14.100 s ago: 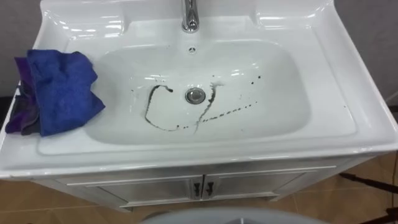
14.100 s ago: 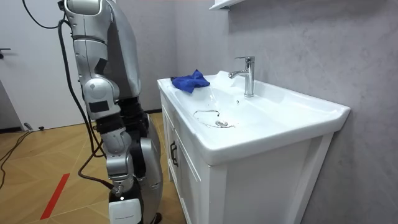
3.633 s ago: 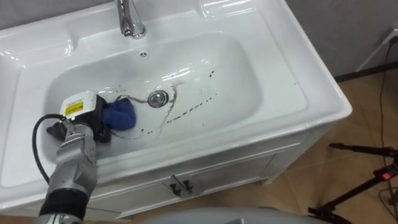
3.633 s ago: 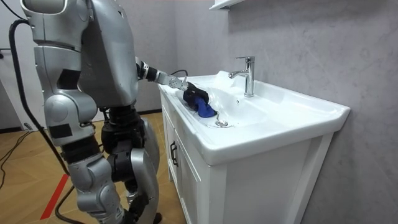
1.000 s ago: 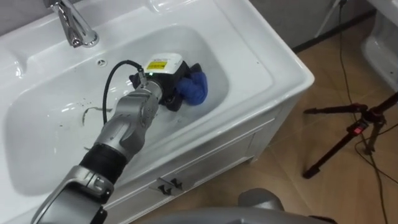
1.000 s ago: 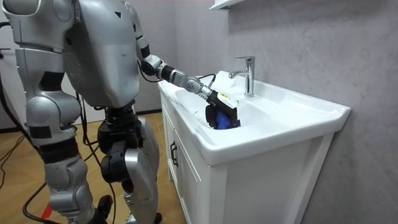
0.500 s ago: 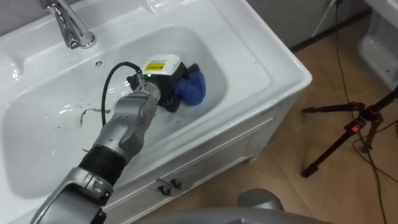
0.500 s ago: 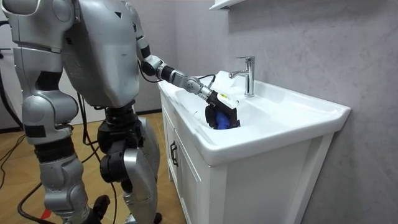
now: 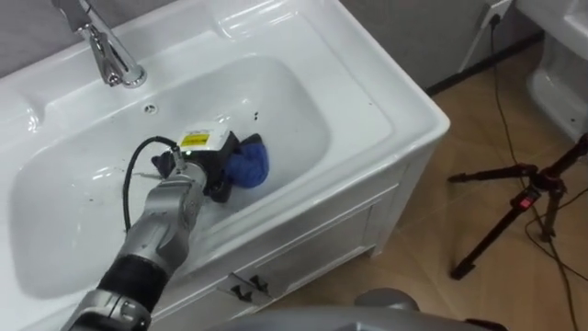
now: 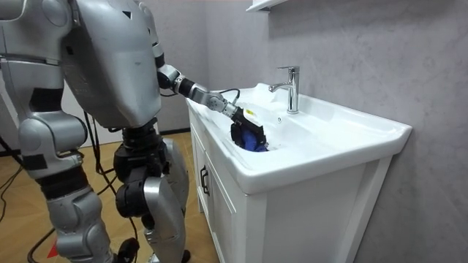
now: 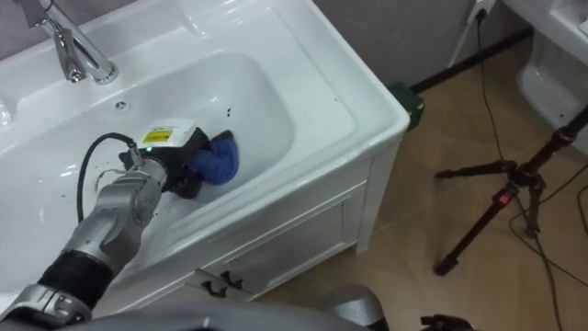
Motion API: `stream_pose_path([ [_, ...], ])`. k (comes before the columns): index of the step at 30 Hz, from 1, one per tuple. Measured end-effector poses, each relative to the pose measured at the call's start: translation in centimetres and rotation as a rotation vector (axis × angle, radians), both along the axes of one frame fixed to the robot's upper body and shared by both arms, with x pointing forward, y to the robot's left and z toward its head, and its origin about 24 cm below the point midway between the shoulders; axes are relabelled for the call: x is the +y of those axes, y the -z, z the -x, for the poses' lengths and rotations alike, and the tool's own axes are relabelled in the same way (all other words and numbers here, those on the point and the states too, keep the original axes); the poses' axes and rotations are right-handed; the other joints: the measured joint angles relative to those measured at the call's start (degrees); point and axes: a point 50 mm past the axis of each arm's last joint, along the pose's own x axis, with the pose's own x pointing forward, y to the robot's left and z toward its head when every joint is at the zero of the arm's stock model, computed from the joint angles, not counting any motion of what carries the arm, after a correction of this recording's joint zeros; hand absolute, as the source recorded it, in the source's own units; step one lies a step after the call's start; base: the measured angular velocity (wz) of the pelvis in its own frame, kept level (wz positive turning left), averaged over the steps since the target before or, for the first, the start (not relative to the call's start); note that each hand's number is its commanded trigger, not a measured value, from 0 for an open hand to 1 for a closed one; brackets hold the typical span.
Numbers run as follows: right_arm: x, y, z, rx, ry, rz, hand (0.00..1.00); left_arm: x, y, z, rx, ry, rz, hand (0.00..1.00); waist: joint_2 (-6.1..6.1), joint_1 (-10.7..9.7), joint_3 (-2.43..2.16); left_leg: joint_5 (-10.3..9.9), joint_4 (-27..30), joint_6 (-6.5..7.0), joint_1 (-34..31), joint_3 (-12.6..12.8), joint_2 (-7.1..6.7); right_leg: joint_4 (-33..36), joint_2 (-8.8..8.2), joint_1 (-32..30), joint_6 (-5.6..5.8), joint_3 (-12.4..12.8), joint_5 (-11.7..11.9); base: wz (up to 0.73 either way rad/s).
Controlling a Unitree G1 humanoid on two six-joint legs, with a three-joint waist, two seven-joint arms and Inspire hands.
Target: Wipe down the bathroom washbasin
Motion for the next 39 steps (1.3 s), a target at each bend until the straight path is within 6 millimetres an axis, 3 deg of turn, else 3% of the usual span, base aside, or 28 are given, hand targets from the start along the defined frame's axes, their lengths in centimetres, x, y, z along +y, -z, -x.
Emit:
stream_pose_path([
  [2,-0.5,-0.3,-0.6,-0.030,0.011,0.013,0.00,0.8,0.3,0.6,0.014,-0.030,-0.006,1.00,0.94,-0.02,-0.41,0.04,0.03,-0.07,-0.39,-0.14,0.07,0.02,0.01,-0.27,-0.09,-0.71,0.04,0.03],
  [7,-0.8,-0.5,-1.4,-0.075,0.050,0.021,0.00,3.0,0.8,2.0,0.037,-0.071,-0.054,1.00,2.23,0.60,-0.04,0.35,-0.11,-0.59,-0.64,-1.55,-0.16,0.07,0.14,0.06,-0.51,-2.07,-0.14,0.13],
  [16,-1.3,-0.8,-1.8,-0.127,0.073,0.024,0.00,6.8,0.9,4.0,0.065,-0.108,-0.199,1.00,2.91,3.64,0.30,0.98,-0.66,-1.61,-0.75,-2.91,-0.10,0.72,0.34,-0.09,-1.62,-2.77,-0.92,0.05],
  [21,-1.9,-1.0,-1.7,-0.137,0.067,0.039,0.00,7.3,1.0,4.4,0.066,-0.115,-0.214,1.00,3.28,4.42,0.28,1.17,-0.65,-1.87,-1.24,-3.17,-0.10,1.12,0.34,-0.57,-1.96,-2.96,-1.33,0.01],
  [25,-2.7,-1.3,-1.5,-0.132,0.069,0.064,0.00,7.5,1.1,4.8,0.076,-0.105,-0.240,1.00,3.98,4.39,-0.18,1.23,-0.55,-1.97,-1.85,-3.36,-0.04,1.12,0.43,-1.04,-2.04,-3.22,-1.37,0.00],
  [39,-3.4,-1.3,-0.1,-0.087,0.087,0.109,0.00,8.9,1.2,5.5,0.071,-0.124,-0.288,1.00,3.46,5.75,-0.10,1.30,-1.52,-2.10,-0.66,-3.72,-0.05,0.61,0.47,-0.22,-2.08,-4.26,-1.37,-0.02],
])
